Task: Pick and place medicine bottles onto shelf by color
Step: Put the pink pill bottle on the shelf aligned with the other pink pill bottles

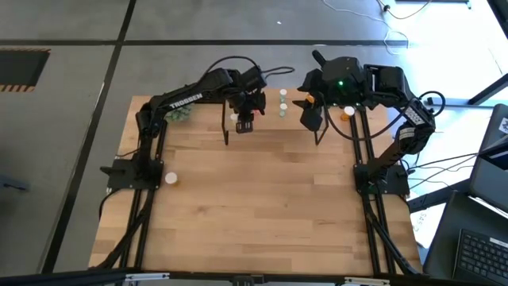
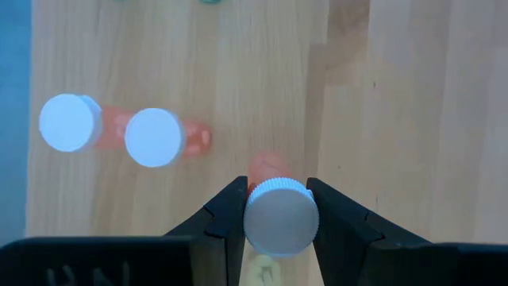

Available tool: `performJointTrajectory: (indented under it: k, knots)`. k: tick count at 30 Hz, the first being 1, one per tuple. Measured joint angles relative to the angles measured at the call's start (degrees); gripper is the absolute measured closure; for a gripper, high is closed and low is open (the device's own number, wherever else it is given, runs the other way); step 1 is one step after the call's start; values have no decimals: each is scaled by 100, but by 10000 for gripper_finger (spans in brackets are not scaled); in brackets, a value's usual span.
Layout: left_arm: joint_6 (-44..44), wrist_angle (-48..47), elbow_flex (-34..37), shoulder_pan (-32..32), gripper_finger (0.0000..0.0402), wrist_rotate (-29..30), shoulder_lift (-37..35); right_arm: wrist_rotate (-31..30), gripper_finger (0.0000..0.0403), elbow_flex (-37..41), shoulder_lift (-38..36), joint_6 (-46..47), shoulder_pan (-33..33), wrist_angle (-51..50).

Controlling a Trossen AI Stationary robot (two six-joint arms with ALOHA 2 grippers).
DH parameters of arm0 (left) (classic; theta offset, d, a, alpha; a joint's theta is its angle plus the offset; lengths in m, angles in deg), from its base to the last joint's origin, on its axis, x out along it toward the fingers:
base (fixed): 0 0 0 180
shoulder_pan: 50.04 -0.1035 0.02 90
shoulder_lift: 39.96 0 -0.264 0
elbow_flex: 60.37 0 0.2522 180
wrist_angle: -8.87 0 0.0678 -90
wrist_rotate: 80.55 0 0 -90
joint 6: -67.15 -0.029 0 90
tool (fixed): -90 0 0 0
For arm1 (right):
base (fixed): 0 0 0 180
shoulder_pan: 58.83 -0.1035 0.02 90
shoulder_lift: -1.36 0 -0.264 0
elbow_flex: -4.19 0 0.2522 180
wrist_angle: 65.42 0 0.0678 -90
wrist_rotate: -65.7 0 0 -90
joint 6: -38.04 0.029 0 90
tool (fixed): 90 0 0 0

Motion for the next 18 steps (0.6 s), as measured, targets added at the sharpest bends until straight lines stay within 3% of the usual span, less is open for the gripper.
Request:
performJointTrajectory:
  k: [18]
  knots:
    - [8,328,-9,186,292,41,164,0,205,2,0,-10,1,0]
